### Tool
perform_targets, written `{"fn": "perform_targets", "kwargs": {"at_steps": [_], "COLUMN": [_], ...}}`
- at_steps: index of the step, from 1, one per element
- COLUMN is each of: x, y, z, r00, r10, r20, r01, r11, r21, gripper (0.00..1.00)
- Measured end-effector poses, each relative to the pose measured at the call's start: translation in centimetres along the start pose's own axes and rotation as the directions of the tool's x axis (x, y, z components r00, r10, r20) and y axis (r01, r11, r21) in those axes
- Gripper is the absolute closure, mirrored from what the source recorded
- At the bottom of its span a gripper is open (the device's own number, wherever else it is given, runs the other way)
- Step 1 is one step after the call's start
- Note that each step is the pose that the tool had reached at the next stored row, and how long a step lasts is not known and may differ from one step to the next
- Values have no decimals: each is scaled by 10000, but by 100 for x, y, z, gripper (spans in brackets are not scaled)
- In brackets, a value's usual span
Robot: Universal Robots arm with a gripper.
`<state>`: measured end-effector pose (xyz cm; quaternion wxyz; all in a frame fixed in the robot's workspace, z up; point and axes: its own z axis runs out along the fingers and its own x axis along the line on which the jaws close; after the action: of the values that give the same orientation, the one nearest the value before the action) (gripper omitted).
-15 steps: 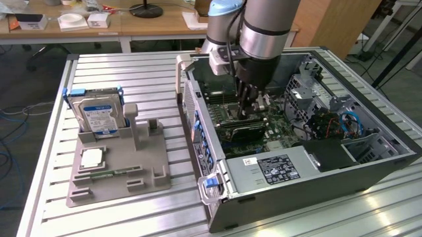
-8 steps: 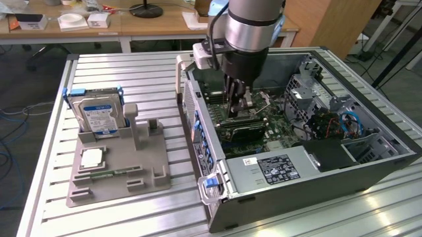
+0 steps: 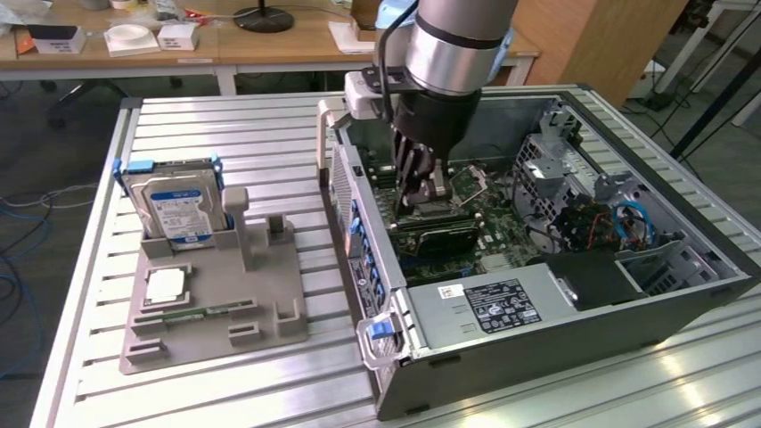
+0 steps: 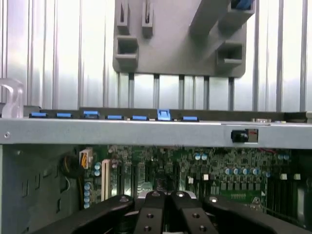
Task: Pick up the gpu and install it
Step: 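Press down on the gpu until it lock into place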
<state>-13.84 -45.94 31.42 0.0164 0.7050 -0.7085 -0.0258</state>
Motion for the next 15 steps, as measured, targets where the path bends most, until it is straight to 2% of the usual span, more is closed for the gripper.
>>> {"fn": "perform_targets", "kwargs": {"at_steps": [3,4,6,7,12,15], "x": [10,12,12,12,2,-43], "y": [-21,-22,-23,-23,-21,23], "z": [42,47,55,64,91,140], "r00": [10000,10000,9999,9999,9998,9998], "r10": [3,19,112,157,203,210], "r20": [10,14,17,20,24,25], "r01": [-3,-19,-112,-156,-202,-209], "r11": [10000,10000,9997,9995,9994,9995], "r21": [-24,-68,-219,-262,-268,-254], "gripper": [89,89,89,89,89,89]}}
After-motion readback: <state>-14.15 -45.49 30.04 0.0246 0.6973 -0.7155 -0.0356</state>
